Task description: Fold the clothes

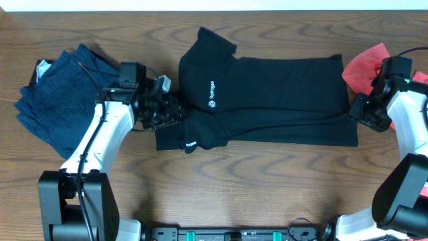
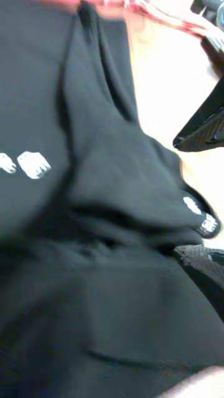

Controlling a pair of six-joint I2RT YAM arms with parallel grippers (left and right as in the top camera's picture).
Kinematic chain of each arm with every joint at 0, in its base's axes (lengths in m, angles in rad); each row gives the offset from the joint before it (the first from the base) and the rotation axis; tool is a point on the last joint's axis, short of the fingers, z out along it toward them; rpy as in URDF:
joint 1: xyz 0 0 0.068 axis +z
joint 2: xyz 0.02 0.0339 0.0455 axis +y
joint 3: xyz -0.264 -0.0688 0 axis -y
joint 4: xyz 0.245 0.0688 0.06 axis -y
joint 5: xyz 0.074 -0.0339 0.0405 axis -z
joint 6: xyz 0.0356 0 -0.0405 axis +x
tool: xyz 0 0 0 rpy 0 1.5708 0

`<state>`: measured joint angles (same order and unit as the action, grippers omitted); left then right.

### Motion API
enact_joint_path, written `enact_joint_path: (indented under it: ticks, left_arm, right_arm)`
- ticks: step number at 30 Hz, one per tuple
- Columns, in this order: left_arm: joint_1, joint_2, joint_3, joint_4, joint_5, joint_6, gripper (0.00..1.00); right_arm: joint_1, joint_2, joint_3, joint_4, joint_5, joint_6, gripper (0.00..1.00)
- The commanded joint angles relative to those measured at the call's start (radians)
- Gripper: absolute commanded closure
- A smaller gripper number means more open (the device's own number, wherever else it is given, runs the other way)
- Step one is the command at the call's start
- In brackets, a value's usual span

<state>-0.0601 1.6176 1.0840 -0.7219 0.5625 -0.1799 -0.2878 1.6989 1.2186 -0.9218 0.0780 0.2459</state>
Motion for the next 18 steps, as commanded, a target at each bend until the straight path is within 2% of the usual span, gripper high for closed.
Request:
enact_joint_path:
  ticks: [1, 9, 13, 16, 18]
  left_arm:
    - [0.003, 0.01, -0.018, -0.029, -0.179, 0.005, 0.49]
    - [0.003, 0.016, -0.127, 0.06, -0.217, 0.005, 0.48]
    - [0.003, 0.017, -0.19, 0.135, -0.217, 0.003, 0.48]
    - [0.003, 0.019, -0.227, 0.159, -0.217, 0.002, 0.48]
    - [0.003, 0.024, -0.246, 0.16, -0.217, 0.002, 0.48]
  right_arm:
    - [0.005, 0.003, -0.063, 0.016, 0.074, 0.028, 0.45]
    - [0.005, 0.003, -0.269, 0.254, 0.04, 0.031, 0.4]
    - [0.005, 0.003, -0.346, 0.341, 0.007, 0.031, 0.41]
    - [0.005, 0.003, -0.38, 0.365, 0.009, 0.031, 0.52]
    - [0.004, 0.003, -0.387, 0.362, 0.012, 0.031, 0.73]
